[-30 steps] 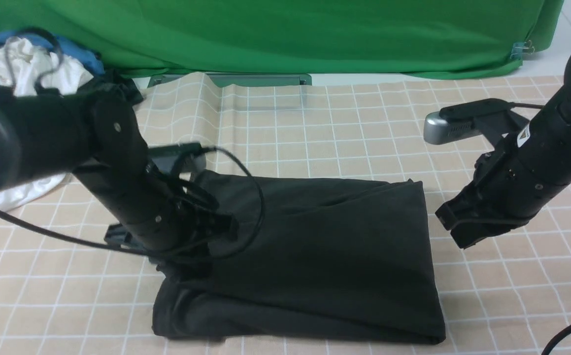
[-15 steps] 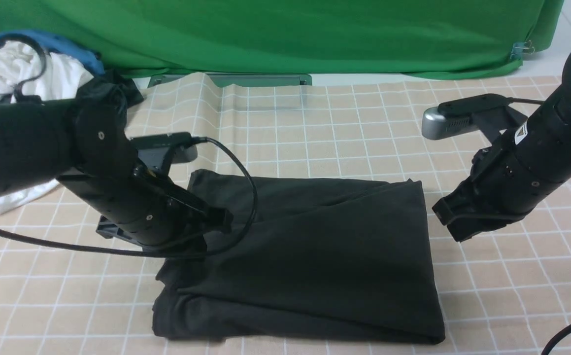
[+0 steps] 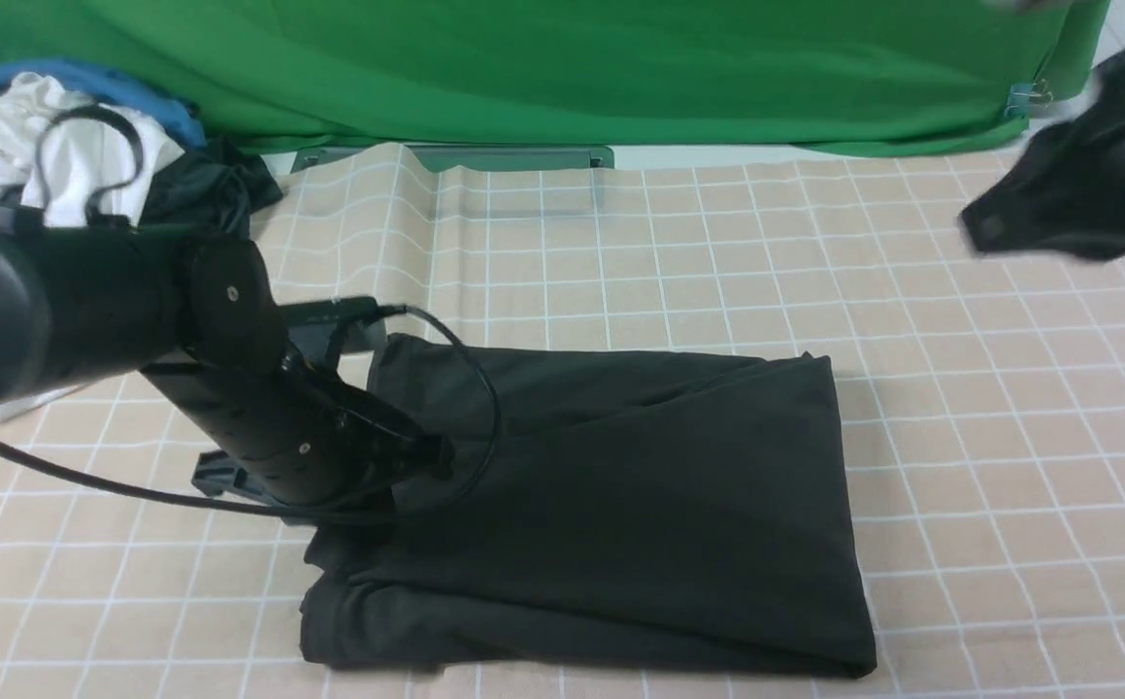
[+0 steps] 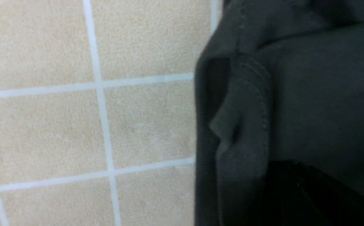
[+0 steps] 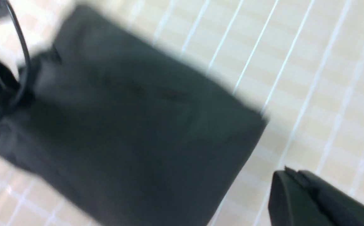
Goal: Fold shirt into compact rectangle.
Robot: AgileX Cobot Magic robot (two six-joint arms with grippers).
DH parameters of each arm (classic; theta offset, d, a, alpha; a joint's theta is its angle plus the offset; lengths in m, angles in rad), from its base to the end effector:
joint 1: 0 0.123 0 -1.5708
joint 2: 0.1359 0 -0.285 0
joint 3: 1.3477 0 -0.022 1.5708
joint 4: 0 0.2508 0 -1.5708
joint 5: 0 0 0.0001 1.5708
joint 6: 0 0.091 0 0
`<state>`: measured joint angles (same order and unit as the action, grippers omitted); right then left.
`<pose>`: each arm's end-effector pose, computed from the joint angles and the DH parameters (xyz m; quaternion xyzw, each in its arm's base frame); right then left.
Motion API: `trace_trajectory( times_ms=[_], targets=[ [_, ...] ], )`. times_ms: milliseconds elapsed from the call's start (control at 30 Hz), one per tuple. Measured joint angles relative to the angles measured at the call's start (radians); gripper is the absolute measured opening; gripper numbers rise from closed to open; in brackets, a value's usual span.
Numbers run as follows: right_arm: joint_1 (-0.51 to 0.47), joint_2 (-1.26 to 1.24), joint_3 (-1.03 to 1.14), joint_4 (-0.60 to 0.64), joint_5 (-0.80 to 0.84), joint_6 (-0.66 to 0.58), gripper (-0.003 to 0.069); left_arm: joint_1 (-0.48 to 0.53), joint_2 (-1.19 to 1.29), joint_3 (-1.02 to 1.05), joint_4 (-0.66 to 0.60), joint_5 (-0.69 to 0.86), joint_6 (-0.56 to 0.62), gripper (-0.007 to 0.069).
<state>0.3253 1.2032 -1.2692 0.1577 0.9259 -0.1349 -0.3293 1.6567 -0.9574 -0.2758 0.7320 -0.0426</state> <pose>0.2276 0.0888 0.3977 -0.1908 0.8987 0.1129 0.3783 0.2807 -0.1134 0.1881 0.0503 0.9871 -0.1218 0.0911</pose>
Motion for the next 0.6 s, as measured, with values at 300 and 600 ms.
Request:
trace_trajectory(
  times_ms=[300,600],
  targets=[
    [0.000,-0.457,0.243,-0.085,-0.387,0.000,0.0036,0.000,-0.437,0.001,-0.001,0.008,0.026,0.0018],
    [0.000,-0.917,0.706,-0.104,-0.820,-0.012,0.0036,0.000,-0.910,0.202,0.006,-0.057,0.026,0.0018]
  ],
)
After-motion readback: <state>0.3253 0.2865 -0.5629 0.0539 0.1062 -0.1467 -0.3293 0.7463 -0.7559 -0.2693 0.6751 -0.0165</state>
